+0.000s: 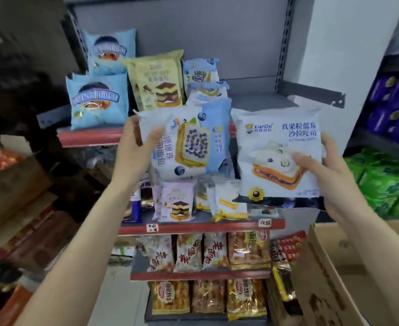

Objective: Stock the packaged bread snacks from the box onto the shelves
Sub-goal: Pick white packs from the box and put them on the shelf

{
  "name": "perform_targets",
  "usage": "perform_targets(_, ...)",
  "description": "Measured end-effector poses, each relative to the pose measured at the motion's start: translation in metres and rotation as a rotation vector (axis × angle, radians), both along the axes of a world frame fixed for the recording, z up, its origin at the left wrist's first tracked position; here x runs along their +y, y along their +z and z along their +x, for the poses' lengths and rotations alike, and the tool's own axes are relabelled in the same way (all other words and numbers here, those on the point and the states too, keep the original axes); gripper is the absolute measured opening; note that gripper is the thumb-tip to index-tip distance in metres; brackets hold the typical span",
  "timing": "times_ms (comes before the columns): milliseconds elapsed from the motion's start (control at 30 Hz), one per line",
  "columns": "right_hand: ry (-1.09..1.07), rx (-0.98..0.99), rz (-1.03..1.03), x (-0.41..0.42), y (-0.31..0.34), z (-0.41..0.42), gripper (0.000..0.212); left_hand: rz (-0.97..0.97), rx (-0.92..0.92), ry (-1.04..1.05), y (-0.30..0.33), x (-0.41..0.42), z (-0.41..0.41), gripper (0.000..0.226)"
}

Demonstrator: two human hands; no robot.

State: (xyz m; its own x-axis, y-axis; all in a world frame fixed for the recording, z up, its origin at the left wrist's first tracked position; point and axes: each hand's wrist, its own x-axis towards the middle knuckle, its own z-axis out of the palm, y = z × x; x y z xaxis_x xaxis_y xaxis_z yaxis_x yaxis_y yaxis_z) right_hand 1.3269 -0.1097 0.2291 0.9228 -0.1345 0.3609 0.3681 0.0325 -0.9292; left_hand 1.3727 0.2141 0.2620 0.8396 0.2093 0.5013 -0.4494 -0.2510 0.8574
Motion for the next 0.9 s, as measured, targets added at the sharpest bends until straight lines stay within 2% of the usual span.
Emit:
perform_targets(133,-0.029,-0.075,0.082,0.007,0.034,0.049,0.042,-0.167,-0.064,-0.018,0.035,-0.015,0.059,0.031)
perform_targets(267,-0.01,-0.116,0.171,0.01,0.066,0.105,0.042,-0.32,-0.081,-0.05,0.061,-0.057,0.117,0.039)
perform_targets(367,-0.026,-0.112,0.172,0.006,0.082,0.151,0.046,-0.324,0.021,-0.078,0.061,-0.084,0.163,0.044)
perform_targets(467,-0.014,-0.08,0.13,-0.001,0.086,0.193,0.057,-0.097,0.091,-0.003,0.052,-0.097,0.203,0.047)
perform_targets(600,0.023,-0.048,0.069,-0.006,0.081,0.233,0.061,0.617,0.009,0.249,0.059,-0.077,0.232,0.065)
perform_targets(667,0.042,-0.039,0.063,-0.007,0.078,0.245,0.059,0.859,0.05,0.245,0.065,-0.064,0.233,0.076)
perform_targets(800,0.086,-0.029,0.073,-0.008,0.076,0.26,0.052,1.11,0.033,0.075,0.066,-0.055,0.234,0.1)
perform_targets(867,0.106,-0.047,0.062,-0.008,0.074,0.266,0.052,1.18,0.024,0.112,0.06,-0.058,0.237,0.102)
perform_targets(900,0.113,-0.06,0.061,-0.008,0.074,0.268,0.053,1.217,0.026,0.199,0.055,-0.063,0.24,0.101)
